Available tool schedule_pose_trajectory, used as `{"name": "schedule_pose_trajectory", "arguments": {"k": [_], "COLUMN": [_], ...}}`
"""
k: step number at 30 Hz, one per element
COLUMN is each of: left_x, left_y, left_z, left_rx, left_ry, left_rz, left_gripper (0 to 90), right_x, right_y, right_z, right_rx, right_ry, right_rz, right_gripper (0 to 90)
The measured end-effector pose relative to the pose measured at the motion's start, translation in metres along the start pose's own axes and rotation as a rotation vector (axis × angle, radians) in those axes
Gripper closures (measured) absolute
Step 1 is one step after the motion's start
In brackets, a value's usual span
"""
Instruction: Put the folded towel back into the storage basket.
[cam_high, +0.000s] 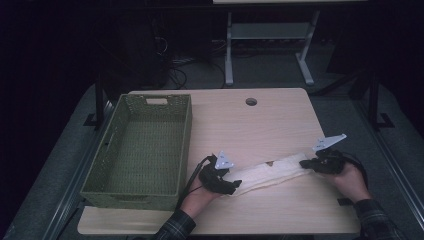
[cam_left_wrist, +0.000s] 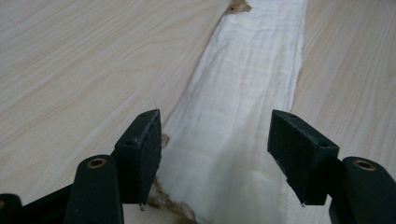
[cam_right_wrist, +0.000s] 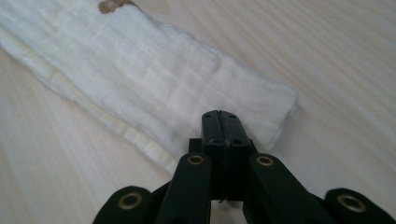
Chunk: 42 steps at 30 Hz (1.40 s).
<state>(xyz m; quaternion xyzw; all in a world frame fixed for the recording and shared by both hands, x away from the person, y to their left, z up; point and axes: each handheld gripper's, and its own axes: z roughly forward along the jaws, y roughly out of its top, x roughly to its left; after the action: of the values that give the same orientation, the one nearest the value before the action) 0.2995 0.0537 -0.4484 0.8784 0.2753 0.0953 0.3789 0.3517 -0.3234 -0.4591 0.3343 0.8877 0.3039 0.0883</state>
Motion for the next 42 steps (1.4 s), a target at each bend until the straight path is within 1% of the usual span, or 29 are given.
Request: {"name": "schedule_pose_trajectory", "arguments": {"k": [5, 8, 9, 10, 15, 16, 17, 19, 22, 27, 29, 30, 32, 34, 35, 36, 37, 38, 40, 42], "left_x": [0.000, -0.002, -0.003, -0.003, -0.004, -0.003, -0.003, -0.003, -0.002, -0.001, 0.000, 0.000, 0.000, 0.001, 0.001, 0.001, 0.002, 0.002, 0.003, 0.005], "left_y": [0.001, 0.000, 0.000, 0.000, 0.000, 0.000, 0.000, -0.001, -0.001, -0.001, -0.001, -0.001, -0.002, -0.002, -0.002, -0.002, -0.002, -0.002, -0.001, -0.001], "left_z": [0.001, 0.003, 0.004, 0.004, 0.004, 0.004, 0.004, 0.004, 0.004, 0.004, 0.004, 0.004, 0.004, 0.004, 0.004, 0.004, 0.004, 0.003, 0.002, 0.002], "left_rx": [0.007, 0.010, 0.010, 0.010, 0.009, 0.012, 0.011, 0.017, 0.021, 0.019, 0.014, 0.017, 0.011, 0.013, 0.012, 0.011, 0.007, 0.012, 0.005, 0.009], "left_ry": [-0.004, -0.006, -0.006, -0.001, 0.009, 0.012, 0.016, 0.021, 0.024, 0.032, 0.032, 0.031, 0.029, 0.026, 0.027, 0.029, 0.032, 0.035, 0.045, 0.055], "left_rz": [0.012, 0.007, 0.003, 0.007, 0.005, 0.006, 0.004, 0.009, 0.009, 0.000, -0.005, -0.008, -0.017, -0.019, -0.019, -0.021, -0.019, -0.022, -0.032, -0.054], "left_gripper": [34.7, 34.2, 34.2, 34.2, 34.2, 34.2, 34.2, 34.2, 34.2, 34.2, 34.2, 34.2, 34.3, 34.3, 34.4, 34.5, 34.7, 34.9, 36.1, 39.8], "right_x": [-0.003, -0.006, -0.006, -0.008, -0.013, -0.015, -0.016, -0.018, -0.020, -0.025, -0.025, -0.025, -0.024, -0.025, -0.025, -0.026, -0.026, -0.025, -0.024, -0.023], "right_y": [0.017, 0.026, 0.028, 0.031, 0.043, 0.046, 0.048, 0.054, 0.062, 0.078, 0.082, 0.083, 0.083, 0.083, 0.083, 0.083, 0.083, 0.083, 0.083, 0.083], "right_z": [0.012, 0.018, 0.020, 0.022, 0.032, 0.033, 0.035, 0.040, 0.047, 0.061, 0.065, 0.066, 0.066, 0.064, 0.062, 0.060, 0.058, 0.056, 0.051, 0.046], "right_rx": [0.007, 0.010, 0.009, 0.008, -0.002, 0.000, 0.002, -0.006, -0.015, -0.036, -0.041, -0.043, -0.045, -0.054, -0.066, -0.069, -0.085, -0.091, -0.100, -0.113], "right_ry": [-0.013, -0.018, -0.018, -0.021, -0.023, -0.028, -0.028, -0.031, -0.028, -0.013, -0.012, -0.013, -0.017, -0.009, -0.003, -0.005, -0.008, -0.008, -0.015, -0.021], "right_rz": [-0.005, -0.011, -0.004, -0.011, -0.010, -0.023, -0.025, -0.041, -0.048, -0.063, -0.061, -0.068, -0.067, -0.056, -0.040, -0.041, -0.037, -0.026, -0.028, -0.024], "right_gripper": [89.6, 89.6, 89.6, 89.6, 89.6, 89.6, 89.6, 89.6, 89.6, 89.6, 89.6, 89.5, 89.1, 79.9, 77.1, 74.4, 71.2, 68.6, 63.1, 57.5]}}
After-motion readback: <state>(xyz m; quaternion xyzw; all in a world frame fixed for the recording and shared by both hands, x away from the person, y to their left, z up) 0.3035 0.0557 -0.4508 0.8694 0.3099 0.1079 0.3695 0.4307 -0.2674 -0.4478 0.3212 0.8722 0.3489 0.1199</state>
